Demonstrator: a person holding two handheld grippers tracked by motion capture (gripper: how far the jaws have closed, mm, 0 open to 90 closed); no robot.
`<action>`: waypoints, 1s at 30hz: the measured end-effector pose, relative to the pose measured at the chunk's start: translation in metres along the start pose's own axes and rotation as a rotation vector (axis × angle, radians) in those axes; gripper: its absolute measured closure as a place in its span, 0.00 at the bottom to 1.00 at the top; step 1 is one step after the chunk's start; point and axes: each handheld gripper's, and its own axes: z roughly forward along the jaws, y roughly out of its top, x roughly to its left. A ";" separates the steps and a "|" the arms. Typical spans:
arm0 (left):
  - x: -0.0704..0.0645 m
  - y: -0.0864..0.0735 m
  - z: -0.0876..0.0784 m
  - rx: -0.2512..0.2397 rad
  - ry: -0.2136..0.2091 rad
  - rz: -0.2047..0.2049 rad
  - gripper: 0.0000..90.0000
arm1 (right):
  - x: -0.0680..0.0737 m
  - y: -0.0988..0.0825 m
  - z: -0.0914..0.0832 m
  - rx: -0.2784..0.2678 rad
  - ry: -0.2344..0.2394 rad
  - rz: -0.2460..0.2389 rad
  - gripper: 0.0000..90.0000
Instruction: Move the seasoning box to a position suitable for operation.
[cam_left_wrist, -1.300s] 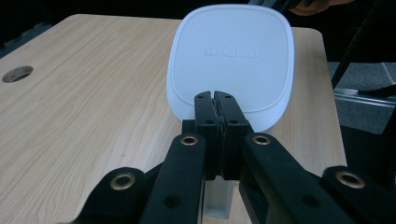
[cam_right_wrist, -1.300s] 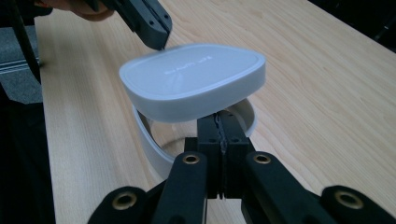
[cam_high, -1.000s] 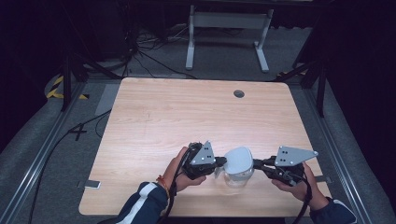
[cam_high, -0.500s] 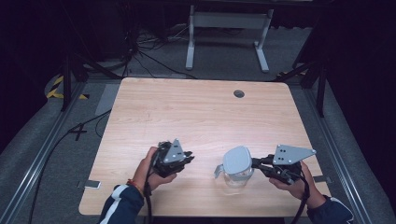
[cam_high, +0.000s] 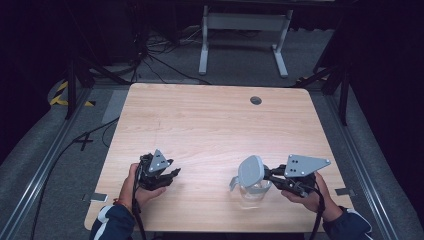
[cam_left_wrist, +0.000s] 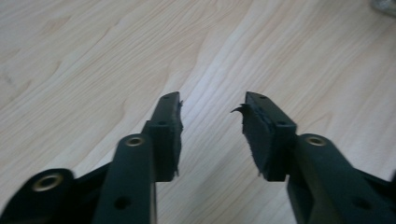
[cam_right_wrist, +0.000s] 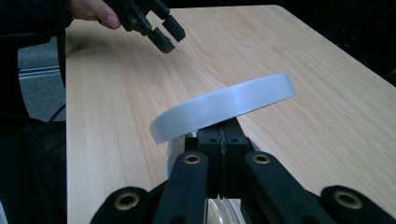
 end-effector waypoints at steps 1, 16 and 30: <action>0.003 -0.003 0.001 0.016 0.008 0.001 0.56 | 0.001 0.001 0.002 0.002 0.000 -0.006 1.00; 0.024 -0.047 -0.008 0.099 0.067 -0.119 0.42 | 0.015 0.014 0.025 0.022 0.056 -0.086 1.00; 0.031 -0.055 -0.002 0.039 0.027 -0.155 0.29 | 0.008 0.008 0.021 0.021 0.045 -0.065 1.00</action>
